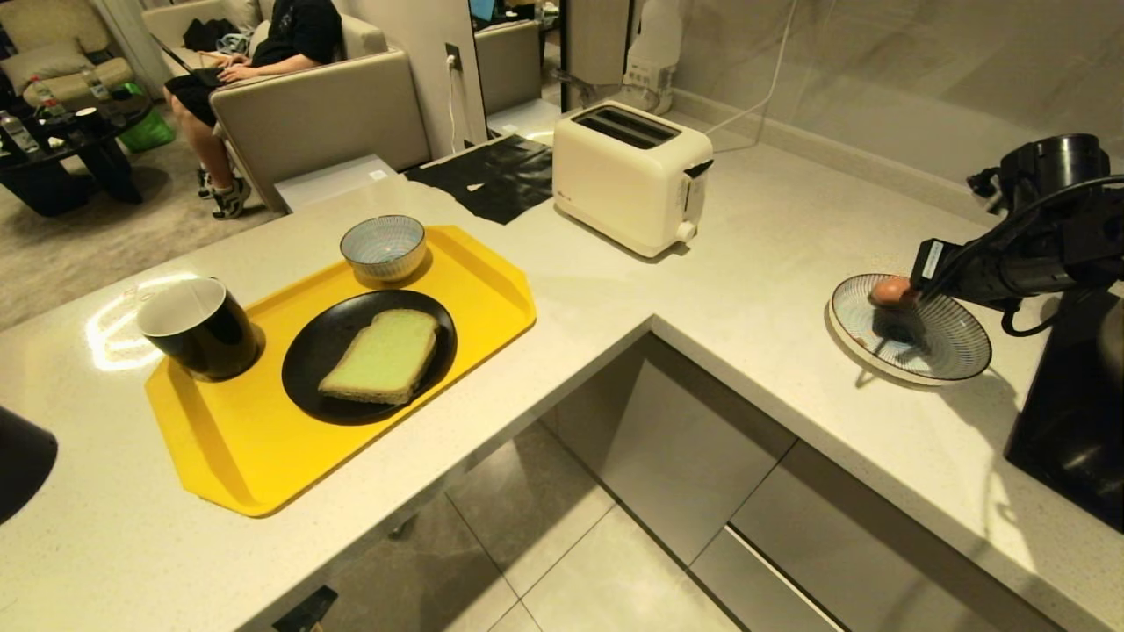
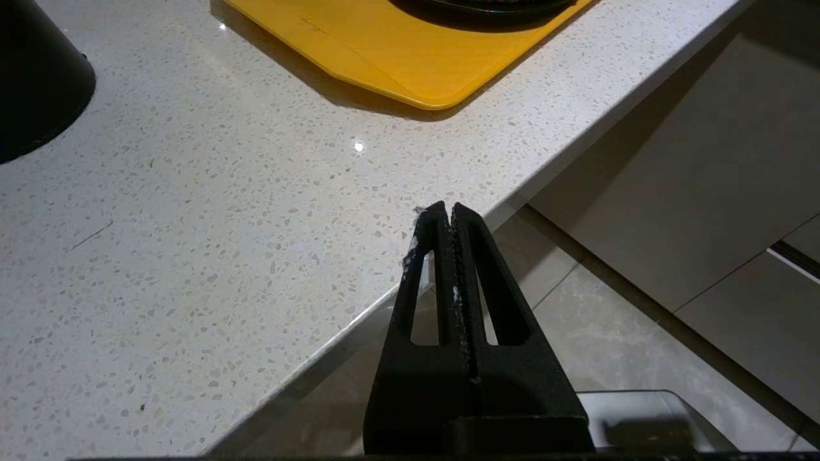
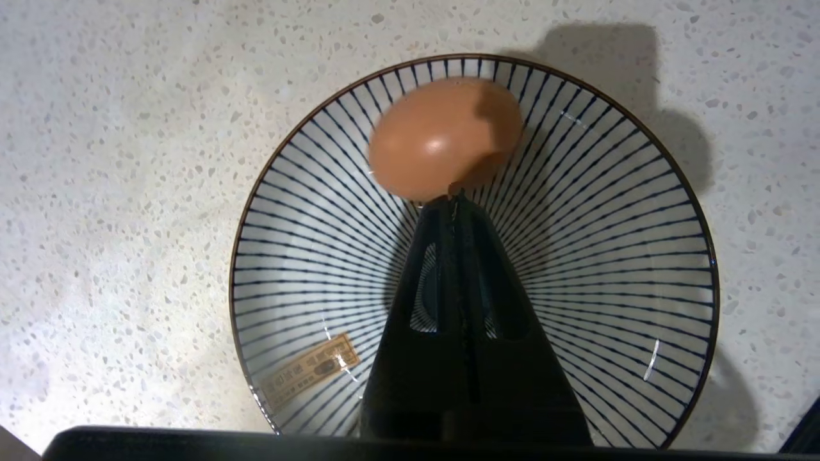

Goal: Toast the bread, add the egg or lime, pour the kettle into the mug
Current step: Pick up the egg

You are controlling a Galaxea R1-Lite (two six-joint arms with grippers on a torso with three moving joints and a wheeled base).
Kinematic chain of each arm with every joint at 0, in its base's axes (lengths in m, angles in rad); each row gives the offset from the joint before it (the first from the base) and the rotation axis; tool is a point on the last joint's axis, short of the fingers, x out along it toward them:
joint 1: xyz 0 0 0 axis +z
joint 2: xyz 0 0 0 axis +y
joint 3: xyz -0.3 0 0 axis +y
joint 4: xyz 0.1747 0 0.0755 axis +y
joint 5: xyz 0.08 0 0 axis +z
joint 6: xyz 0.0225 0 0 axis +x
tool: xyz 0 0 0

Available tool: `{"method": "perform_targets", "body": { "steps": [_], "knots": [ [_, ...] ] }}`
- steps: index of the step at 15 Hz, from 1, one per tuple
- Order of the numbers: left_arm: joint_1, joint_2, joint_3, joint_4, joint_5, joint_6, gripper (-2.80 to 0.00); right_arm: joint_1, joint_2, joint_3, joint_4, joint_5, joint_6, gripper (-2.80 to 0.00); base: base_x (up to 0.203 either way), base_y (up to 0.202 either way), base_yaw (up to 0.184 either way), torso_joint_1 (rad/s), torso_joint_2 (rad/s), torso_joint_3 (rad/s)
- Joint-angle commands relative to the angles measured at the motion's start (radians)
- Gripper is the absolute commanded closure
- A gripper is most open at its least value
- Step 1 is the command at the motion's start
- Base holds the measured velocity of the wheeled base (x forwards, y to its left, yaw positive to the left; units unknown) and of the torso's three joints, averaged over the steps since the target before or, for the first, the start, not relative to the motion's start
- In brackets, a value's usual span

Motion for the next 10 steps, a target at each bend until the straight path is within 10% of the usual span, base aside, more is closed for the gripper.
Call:
{"method": "perform_targets", "body": {
  "steps": [1, 10],
  "knots": [
    [0.001, 0.001, 0.0, 0.0, 0.0, 0.0, 0.0, -0.001, -0.011, 0.01, 0.001, 0.001, -0.005, 0.0, 0.0, 0.0, 0.0, 0.0, 0.0, 0.0],
    [0.0, 0.0, 0.0, 0.0, 0.0, 0.0, 0.0, -0.001, -0.066, 0.074, -0.004, -0.001, -0.163, 0.0, 0.0, 0.0, 0.0, 0.0, 0.0, 0.0]
  ]
}}
